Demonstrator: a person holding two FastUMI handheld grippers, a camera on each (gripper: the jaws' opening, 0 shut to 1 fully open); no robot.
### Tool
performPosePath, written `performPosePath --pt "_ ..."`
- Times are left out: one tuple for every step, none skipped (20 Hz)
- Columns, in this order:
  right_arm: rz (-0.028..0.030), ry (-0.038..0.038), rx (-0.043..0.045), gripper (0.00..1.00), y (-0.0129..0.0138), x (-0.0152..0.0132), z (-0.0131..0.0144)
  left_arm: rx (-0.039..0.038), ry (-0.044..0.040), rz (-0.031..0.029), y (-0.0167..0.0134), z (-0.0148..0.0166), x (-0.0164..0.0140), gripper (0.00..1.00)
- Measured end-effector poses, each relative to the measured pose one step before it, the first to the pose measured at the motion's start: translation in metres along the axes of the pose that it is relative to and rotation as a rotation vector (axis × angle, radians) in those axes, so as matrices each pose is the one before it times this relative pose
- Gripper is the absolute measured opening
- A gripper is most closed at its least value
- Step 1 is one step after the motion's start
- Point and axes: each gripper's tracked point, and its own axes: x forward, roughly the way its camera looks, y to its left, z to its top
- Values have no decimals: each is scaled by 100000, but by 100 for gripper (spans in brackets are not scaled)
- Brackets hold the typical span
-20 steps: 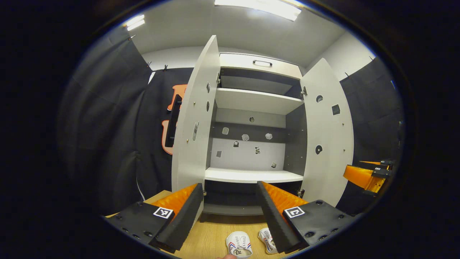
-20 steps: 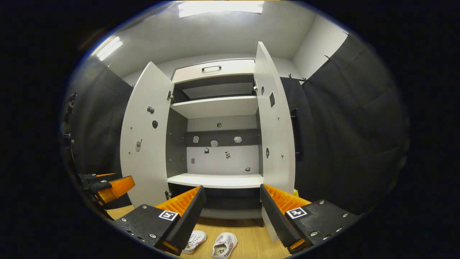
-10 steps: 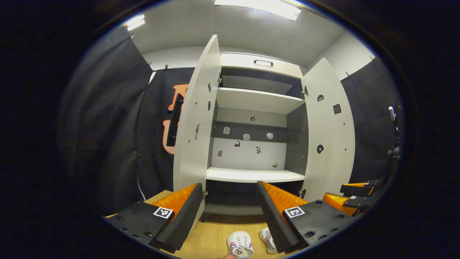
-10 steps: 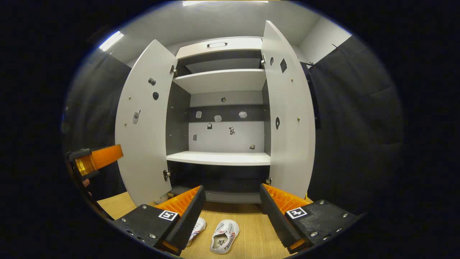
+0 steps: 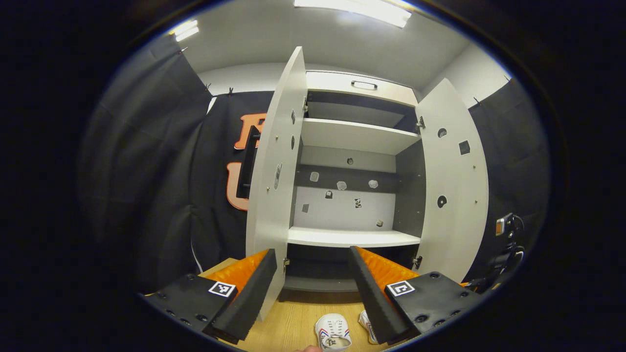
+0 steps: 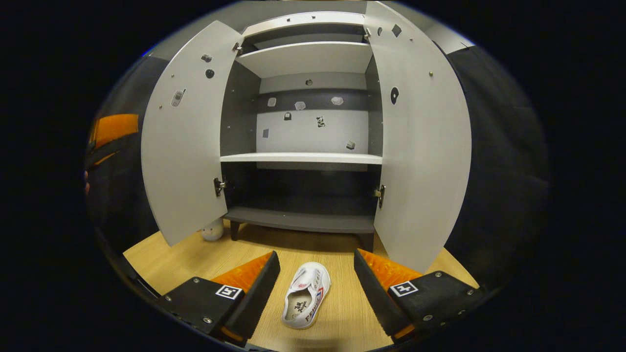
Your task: Grab one shoe with the right hand and put it into the shoe cabinet, grab the other shoe with the left hand and put it into the shoe cabinet; then close the right door with the right hand and the left door with the left hand.
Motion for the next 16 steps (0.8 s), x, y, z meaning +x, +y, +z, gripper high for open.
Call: performPosePath --pt "-134 2213 -603 94 31 324 -960 37 228 28 23 -95 121 96" --pt "-111 1692 -325 94 -30 324 -776 74 212 4 56 -78 -19 94" --pt "28 1282 -105 94 50 272 -628 123 74 6 39 38 127 96" --pt "-81 1307 -232 94 16 318 -635 97 104 31 32 -36 -26 96" --pt "-230 1202 -382 94 -13 413 -671 -2 105 -91 3 -38 81 96" --pt "-310 1297 -681 94 10 332 -681 -15 80 -20 28 -46 41 96" --pt "-276 1901 -733 94 -26 475 -818 -48 168 0 39 -110 53 96" --pt "-58 1371 -563 94 138 488 -827 -80 205 -84 -7 -74 95 96" --pt "-323 1656 -905 94 0 662 -883 -99 108 -151 -12 17 97 94" --pt "-708 2332 -1360 93 -137 823 -1126 39 -12 -107 -51 -50 54 96" --pt "-842 2729 -1285 93 -120 812 -1120 241 65 -28 -6 35 24 96" --pt "-643 3139 -838 92 -17 850 -1411 303 -30 14 -23 45 92 96" --pt "-713 2498 -386 92 -124 538 -936 290 -144 -103 -80 14 -66 96" --pt "-644 2934 -261 90 -116 764 -1136 347 -74 -39 -32 25 -99 96" --pt "-259 2413 -376 90 -64 673 -849 357 108 53 81 -104 53 96" --pt "-371 2760 -810 88 -60 494 -939 260 271 135 41 -52 52 96"
